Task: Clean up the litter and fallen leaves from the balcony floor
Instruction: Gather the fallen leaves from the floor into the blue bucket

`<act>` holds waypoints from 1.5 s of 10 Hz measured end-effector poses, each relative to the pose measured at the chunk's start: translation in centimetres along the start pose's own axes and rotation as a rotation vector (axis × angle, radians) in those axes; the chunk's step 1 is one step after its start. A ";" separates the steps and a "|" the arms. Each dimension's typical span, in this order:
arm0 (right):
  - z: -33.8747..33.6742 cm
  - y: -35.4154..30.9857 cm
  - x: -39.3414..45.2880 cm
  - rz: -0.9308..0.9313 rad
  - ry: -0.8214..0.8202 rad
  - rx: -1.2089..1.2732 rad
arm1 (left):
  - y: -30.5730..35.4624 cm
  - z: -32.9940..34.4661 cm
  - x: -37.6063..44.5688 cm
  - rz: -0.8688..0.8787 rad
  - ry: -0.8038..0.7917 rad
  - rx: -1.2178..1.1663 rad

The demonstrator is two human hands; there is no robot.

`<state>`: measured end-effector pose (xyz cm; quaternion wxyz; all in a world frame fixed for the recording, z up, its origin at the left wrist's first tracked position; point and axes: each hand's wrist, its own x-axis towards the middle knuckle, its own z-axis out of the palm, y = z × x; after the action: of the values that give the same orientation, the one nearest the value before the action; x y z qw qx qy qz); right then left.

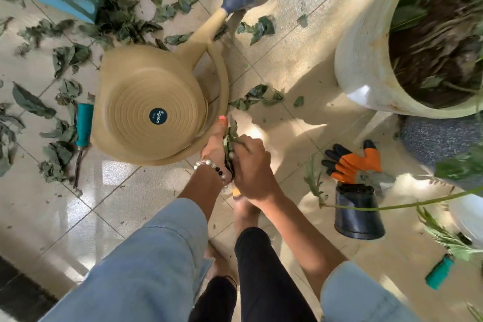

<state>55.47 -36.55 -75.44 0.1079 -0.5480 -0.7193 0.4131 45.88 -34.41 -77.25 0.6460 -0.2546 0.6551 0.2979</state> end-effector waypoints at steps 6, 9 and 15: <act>3.3 11.2 0.6 0.459 -0.335 -0.054 | -1.1 -4.6 5.3 0.090 0.317 0.246; -1.0 13.5 6.8 0.500 0.299 -0.004 | -0.1 -4.0 5.7 0.065 0.288 0.245; 3.6 9.1 12.2 0.006 -0.223 -0.639 | 0.7 -3.2 4.8 0.096 0.306 0.080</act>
<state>55.04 -27.00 -87.85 -0.1498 -0.5076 -0.8183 0.2242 43.01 -35.96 -82.04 0.5335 -0.2393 0.7685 0.2598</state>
